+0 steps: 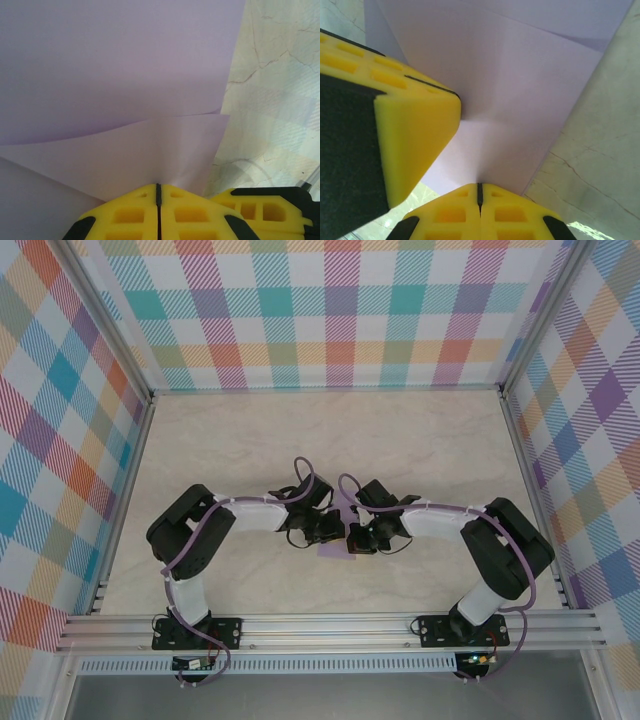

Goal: Fold a paper plane with a square sheet of paper (pick it up from the middle)

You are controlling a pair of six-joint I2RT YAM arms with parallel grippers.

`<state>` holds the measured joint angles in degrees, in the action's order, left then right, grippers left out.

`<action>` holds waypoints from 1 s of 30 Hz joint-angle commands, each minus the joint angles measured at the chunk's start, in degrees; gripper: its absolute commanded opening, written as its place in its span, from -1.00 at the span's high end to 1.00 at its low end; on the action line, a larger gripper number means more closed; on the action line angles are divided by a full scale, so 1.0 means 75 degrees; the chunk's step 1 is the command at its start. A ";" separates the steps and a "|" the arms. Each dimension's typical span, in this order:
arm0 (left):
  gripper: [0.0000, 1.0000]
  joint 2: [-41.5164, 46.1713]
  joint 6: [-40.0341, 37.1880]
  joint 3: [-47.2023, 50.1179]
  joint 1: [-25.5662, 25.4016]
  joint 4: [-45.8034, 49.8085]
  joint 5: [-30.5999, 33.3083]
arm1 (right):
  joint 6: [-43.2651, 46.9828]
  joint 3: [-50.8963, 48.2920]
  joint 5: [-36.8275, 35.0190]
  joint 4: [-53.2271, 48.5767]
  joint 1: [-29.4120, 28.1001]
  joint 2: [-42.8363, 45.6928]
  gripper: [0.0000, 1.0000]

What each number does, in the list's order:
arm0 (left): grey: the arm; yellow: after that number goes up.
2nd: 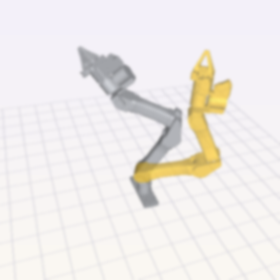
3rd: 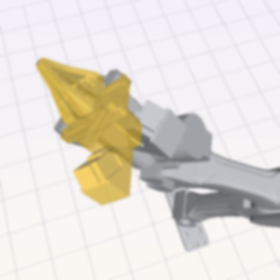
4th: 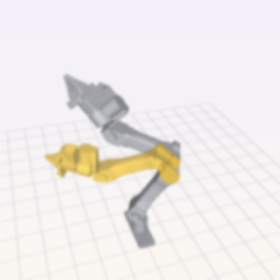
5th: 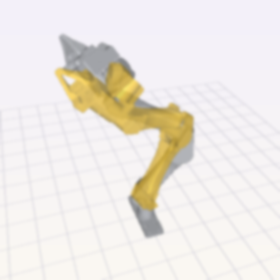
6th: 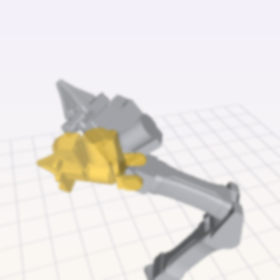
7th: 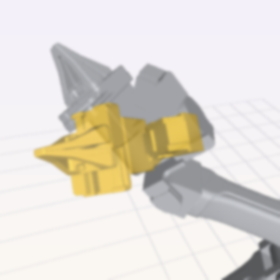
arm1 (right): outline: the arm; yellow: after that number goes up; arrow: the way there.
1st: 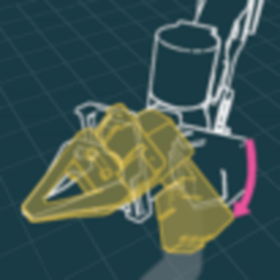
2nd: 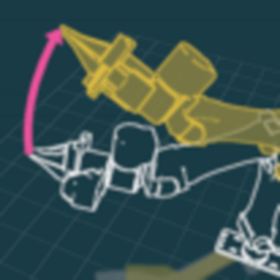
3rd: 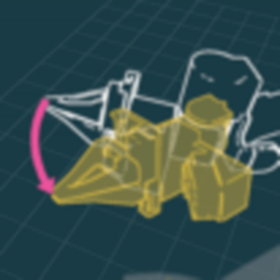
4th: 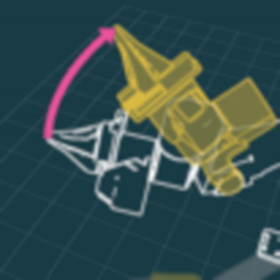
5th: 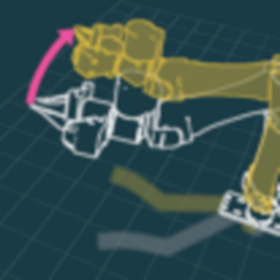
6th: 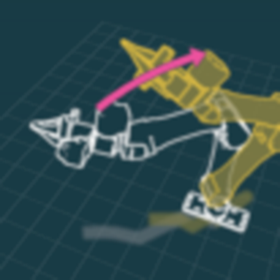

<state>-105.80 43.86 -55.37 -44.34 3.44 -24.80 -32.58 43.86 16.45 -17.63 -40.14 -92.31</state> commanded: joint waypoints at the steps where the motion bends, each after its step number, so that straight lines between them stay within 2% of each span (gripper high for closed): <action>1: 0.87 -0.0225 -0.0175 0.0122 -0.0028 0.0110 0.0405 | 0.0113 0.0000 -0.0462 -0.0542 -0.0027 -0.0304 1.00; 9: 0.84 -0.0376 -0.0828 -0.0016 0.0786 0.0733 0.1129 | 0.0572 -0.0099 -0.0803 -0.0886 -0.0027 -0.0360 1.00; 18: 0.81 -0.0314 -0.1419 -0.0254 0.1832 0.1077 0.0932 | 0.0547 -0.0035 -0.0706 -0.0793 -0.0027 -0.0277 1.00; 23: 0.76 0.0012 -0.1674 -0.0558 0.2032 0.1449 0.0946 | 0.0464 0.0206 -0.0364 -0.0716 -0.0029 -0.0147 1.00; 27: 0.62 0.0607 -0.1585 -0.0549 0.2044 0.1564 0.0861 | 0.0264 0.0653 0.0089 -0.0541 -0.0018 0.0258 0.99; 30: 0.35 0.1194 -0.1382 -0.0302 0.2039 0.1597 0.0894 | 0.0154 0.1082 0.0092 -0.0480 0.0088 0.0390 0.76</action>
<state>-102.35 33.08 -58.54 -29.41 13.23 -20.23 -30.55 48.12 15.44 -20.71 -40.10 -92.09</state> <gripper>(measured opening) 0.293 0.106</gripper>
